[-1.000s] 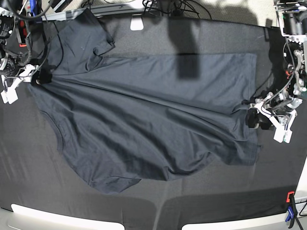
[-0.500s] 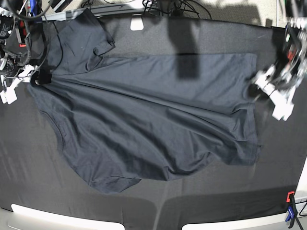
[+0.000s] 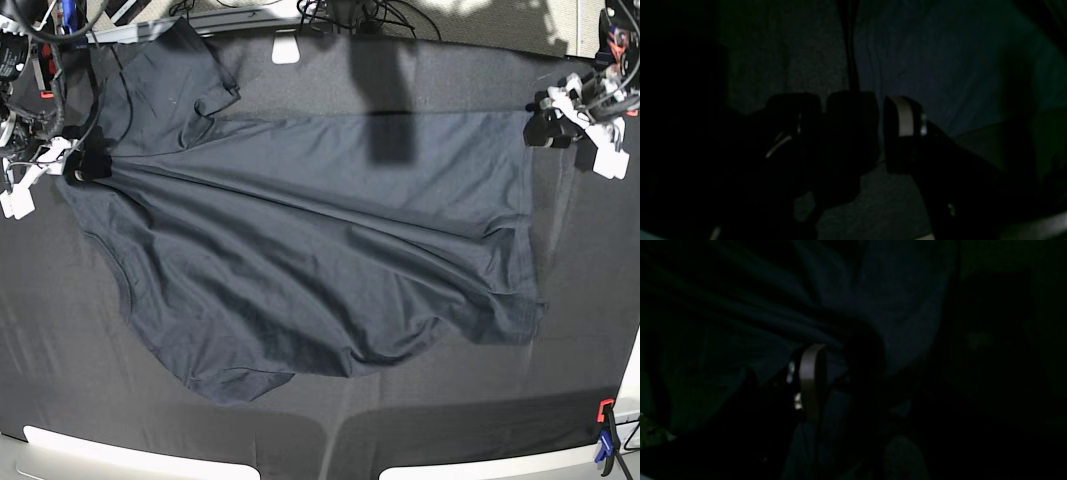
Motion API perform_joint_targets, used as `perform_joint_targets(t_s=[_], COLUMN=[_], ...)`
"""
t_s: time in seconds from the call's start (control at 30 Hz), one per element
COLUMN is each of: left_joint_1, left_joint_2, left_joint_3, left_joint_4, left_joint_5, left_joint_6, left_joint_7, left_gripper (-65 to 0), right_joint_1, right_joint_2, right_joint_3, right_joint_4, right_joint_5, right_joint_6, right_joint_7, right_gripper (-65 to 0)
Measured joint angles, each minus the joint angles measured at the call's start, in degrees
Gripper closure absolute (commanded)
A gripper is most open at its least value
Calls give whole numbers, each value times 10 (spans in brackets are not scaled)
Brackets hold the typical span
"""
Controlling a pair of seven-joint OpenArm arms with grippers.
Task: Layout the t-shirt on the table in an organized manner, then fold the t-shirt properly
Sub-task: 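Move the left gripper to the shirt's shoulder and grasp it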
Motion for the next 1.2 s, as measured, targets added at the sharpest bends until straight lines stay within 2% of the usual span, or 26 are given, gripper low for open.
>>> perform_joint_targets(t_s=[0.07, 0.17, 0.27, 0.37, 0.4, 0.53, 0.73, 0.8, 1.07, 1.2], left_joint_1=[0, -1, -1, 0, 0, 1, 4, 6, 5, 6], left_joint_2=[15, 47, 69, 64, 61, 52, 49, 48, 50, 50], left_joint_3=[-3, -3, -1, -2, -2, -27, -145, -170, -178, -178], left_joint_4=[0, 2, 3, 2, 1, 0, -3, -3, -3, -1], left_joint_5=[-1, -7, -12, -12, -12, -6, 8, 14, 39, -5], left_joint_6=[-3, -29, -39, -39, -39, -38, -30, -30, -28, -27], left_joint_7=[4, 13, 28, 35, 35, 30, 34, 33, 47, 89], left_gripper=[-275, -265, -173, -12, 0, 0, 0, 0, 0, -259], right_joint_1=[0, 0, 0, 0, 0, 0, 0, 0, 0, 0], right_joint_2=[0, 0, 0, 0, 0, 0, -1, -1, -1, 0], right_joint_3=[0, 0, 0, 0, 0, 0, 0, 0, 0, 0], right_joint_4=[0, 0, 0, 0, 0, 0, 0, 0, 0, 0], right_joint_5=[2, 6, 10, 10, 10, 15, 89, 92, 90, 90], right_joint_6=[0, 0, 0, 0, 0, 0, 0, 0, 0, 0], right_joint_7=[0, 0, 0, 0, 0, 0, -2, -2, -2, -2], right_gripper=[-278, -278, -278, -277, -277, -250, -250, -250, -251, -251])
